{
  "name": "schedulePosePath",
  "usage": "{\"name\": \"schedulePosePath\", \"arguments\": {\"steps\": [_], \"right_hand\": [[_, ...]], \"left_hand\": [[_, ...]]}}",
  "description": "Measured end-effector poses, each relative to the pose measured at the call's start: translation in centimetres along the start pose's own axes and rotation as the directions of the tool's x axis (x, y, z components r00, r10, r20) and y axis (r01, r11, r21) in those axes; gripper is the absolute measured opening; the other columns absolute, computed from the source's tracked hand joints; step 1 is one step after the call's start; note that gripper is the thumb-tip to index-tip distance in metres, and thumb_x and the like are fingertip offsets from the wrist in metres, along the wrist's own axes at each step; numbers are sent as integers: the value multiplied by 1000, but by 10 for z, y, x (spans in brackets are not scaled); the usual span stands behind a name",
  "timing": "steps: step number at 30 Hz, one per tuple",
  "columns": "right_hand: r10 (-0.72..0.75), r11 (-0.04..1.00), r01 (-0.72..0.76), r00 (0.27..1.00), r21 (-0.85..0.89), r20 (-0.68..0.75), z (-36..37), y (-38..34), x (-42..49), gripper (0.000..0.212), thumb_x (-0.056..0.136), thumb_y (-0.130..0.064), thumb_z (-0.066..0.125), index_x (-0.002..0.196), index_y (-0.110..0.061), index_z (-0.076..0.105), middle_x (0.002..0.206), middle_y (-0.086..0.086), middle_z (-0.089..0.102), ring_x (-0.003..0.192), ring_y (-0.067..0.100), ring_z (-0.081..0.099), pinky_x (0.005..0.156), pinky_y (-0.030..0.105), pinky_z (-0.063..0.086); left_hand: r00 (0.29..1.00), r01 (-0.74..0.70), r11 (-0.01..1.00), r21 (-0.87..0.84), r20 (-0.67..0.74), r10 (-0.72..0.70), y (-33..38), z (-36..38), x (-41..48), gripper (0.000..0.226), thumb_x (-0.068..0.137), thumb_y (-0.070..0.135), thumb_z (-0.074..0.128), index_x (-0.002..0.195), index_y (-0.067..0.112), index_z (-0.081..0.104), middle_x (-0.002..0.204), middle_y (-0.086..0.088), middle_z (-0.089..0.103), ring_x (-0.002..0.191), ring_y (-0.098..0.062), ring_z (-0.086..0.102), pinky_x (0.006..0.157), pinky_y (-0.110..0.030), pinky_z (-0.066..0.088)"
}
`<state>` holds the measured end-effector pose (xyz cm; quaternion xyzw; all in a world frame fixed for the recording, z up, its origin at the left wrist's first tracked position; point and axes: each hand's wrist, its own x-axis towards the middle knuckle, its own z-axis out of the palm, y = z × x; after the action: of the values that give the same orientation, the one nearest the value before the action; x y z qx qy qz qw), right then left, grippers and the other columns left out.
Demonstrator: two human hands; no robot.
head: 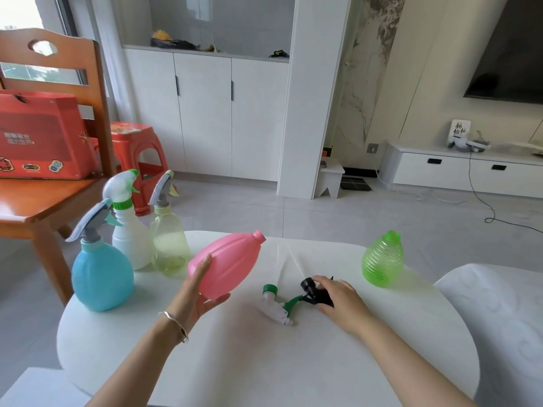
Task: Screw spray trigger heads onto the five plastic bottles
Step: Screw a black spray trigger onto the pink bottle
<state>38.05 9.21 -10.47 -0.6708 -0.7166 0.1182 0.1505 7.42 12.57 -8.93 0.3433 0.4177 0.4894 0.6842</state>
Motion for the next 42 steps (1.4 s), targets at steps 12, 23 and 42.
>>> {"name": "schedulePosePath", "arguments": {"steps": [12,23,42], "right_hand": [[492,88,37,867,995,-76,-45,-46,-1,19,99,-20,41,94,-11,57,77,7,63,66,16,61,68,27,49],[417,-81,-87,902,993,113,-57,-40,-20,12,86,-27,64,80,-17,66,62,-4,64,53,9,59,68,26,47],[156,-119,-91,982,989,109,-47,-89,-14,28,60,-19,79,88,-15,74,83,3,73,74,14,69,71,25,57]], "left_hand": [[1000,22,1000,-20,9,-22,-7,3,-14,63,53,58,72,106,30,54,111,-10,65,91,-19,70,61,-33,60],[999,49,997,-56,-18,-51,-9,-2,-19,55,64,60,71,106,30,52,109,-11,64,90,-21,70,59,-33,60],[991,62,987,147,110,-79,-13,28,-38,99,23,75,74,107,28,53,104,-16,67,89,-26,70,60,-37,59]]}}
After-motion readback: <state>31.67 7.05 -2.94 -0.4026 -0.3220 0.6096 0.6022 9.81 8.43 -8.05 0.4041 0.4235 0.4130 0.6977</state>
